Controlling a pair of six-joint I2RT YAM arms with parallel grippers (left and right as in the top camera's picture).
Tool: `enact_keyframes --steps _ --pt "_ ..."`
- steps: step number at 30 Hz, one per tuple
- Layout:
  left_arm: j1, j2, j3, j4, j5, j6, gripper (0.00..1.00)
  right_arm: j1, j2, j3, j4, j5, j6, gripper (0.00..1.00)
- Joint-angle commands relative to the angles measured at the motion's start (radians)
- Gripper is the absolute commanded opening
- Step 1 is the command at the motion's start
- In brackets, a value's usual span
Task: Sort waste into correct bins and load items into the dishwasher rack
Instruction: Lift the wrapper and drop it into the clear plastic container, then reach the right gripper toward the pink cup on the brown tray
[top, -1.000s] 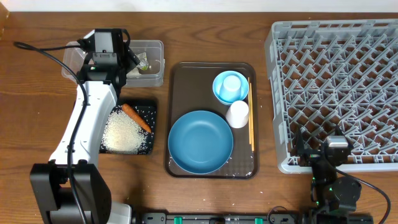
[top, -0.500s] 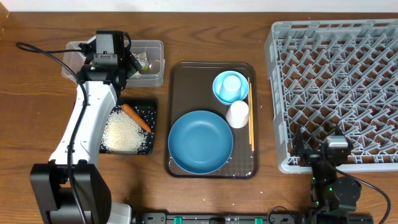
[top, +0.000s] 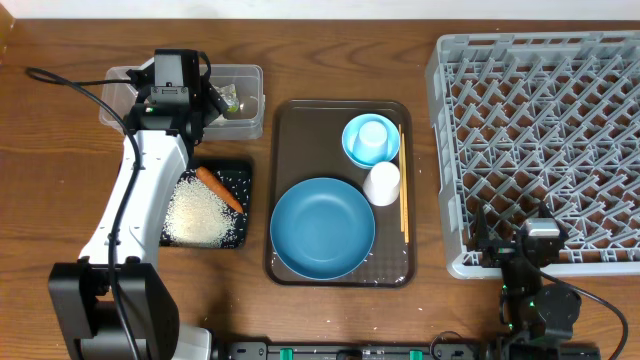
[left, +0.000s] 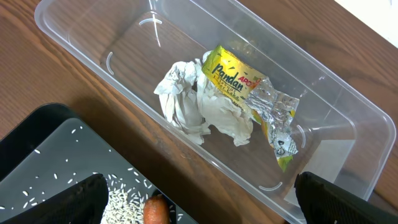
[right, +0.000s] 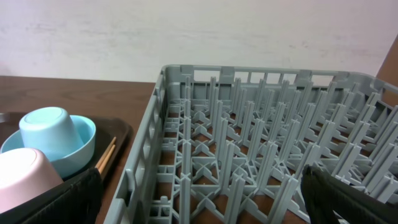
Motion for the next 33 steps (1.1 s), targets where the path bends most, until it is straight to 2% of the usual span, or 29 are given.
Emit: enact_keyframes --steps 1,27,31,33 --pt "0.0 0.009 0.0 -0.003 -0.005 0.006 0.98 -0.01 -0.005 -0.003 -0.001 0.003 0.014 0.99" --pt "0.0 0.009 0.0 -0.003 -0.005 0.006 0.99 -0.01 -0.003 -0.003 0.0 -0.001 0.016 0.99" --pt "0.0 0.009 0.0 -0.003 -0.005 0.006 0.99 -0.01 -0.003 -0.003 0.012 -0.15 0.19 0.99" --pt "0.0 0.009 0.0 -0.003 -0.005 0.006 0.99 -0.01 -0.003 -0.003 0.024 -0.312 0.39 0.99"
